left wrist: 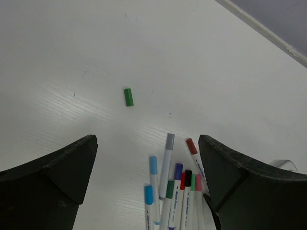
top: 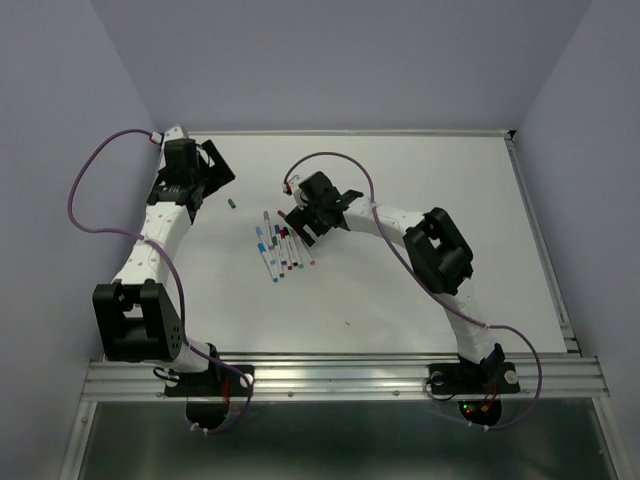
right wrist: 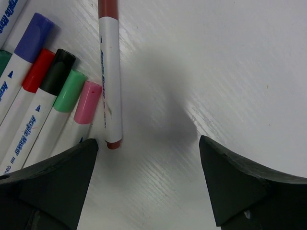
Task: Open the pen caps
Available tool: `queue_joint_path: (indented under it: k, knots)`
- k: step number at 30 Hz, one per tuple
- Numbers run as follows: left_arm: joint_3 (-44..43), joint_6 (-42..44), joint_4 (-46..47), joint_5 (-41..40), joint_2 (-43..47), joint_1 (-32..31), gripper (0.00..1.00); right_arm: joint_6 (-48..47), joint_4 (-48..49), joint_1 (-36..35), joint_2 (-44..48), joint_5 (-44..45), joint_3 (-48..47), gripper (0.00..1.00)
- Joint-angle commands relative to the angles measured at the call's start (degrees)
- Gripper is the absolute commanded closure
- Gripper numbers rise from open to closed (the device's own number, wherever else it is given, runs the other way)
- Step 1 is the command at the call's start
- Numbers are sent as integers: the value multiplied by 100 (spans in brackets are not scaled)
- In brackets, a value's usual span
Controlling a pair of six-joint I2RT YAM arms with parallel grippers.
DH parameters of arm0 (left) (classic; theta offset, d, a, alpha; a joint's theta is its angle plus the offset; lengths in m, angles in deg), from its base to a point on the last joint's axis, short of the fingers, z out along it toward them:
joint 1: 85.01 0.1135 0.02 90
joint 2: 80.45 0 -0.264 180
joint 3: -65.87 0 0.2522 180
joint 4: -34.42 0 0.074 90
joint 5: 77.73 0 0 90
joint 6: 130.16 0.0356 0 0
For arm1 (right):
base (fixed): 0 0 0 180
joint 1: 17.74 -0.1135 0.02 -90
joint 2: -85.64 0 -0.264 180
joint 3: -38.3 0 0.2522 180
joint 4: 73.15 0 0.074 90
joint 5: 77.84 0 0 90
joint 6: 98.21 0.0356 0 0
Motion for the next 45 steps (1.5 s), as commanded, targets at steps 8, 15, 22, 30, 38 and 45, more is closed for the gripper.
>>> queue_joint_path:
  k: [8, 15, 22, 30, 38, 45]
  knots:
    - [-51, 93, 120, -36, 72, 10, 1, 73, -19, -35, -546, -405, -563, 25]
    - [-68, 85, 102, -36, 71, 10, 1, 108, -19, -35, -792, -748, -783, 37]
    - [-68, 76, 94, -27, 98, 10, 1, 196, -19, -35, -906, -695, -836, 66]
    - [-51, 49, 102, 43, 124, 10, 1, 196, -19, -35, -845, -643, -731, 95]
    - [46, -64, 252, 570, 177, 10, 1, 564, 340, -35, -284, 43, -459, 99]
    - [441, -380, 1156, 2160, 256, -139, 1, 1232, 1570, 150, 1296, -97, 866, 99]
